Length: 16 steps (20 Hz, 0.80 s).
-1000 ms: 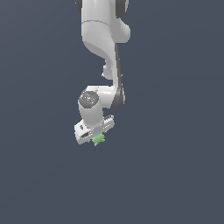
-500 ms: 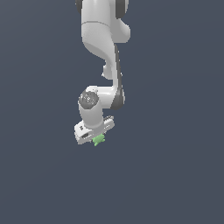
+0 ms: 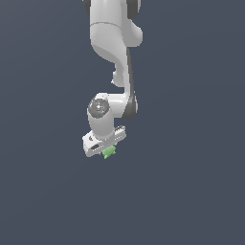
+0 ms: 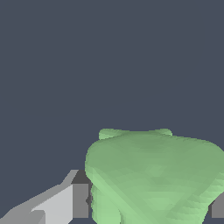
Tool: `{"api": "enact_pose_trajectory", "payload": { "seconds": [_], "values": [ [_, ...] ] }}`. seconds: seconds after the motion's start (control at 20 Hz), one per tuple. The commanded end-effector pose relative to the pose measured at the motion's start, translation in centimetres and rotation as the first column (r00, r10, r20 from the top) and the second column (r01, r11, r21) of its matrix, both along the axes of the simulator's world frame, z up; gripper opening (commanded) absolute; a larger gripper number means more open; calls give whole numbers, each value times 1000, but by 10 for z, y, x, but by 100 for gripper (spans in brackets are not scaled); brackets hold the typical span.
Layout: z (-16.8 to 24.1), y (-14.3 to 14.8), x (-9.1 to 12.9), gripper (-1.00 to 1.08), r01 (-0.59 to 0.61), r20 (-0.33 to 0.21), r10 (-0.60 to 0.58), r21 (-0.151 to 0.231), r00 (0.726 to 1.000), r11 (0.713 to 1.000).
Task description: Pick up the object and move it to a goal position.
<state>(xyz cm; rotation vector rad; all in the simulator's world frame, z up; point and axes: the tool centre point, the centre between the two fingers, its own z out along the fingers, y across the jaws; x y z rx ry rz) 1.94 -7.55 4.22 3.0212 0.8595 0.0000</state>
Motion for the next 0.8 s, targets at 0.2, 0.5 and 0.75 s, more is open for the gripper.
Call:
{"api": "enact_pose_trajectory", "payload": {
  "seconds": [0.2, 0.5, 0.75],
  "values": [
    [6, 21, -14, -100, -1, 0, 1, 0, 1000, 1000],
    [17, 58, -41, -100, -1, 0, 1, 0, 1000, 1000],
    [27, 94, -65, -100, -1, 0, 1, 0, 1000, 1000]
  ]
}}
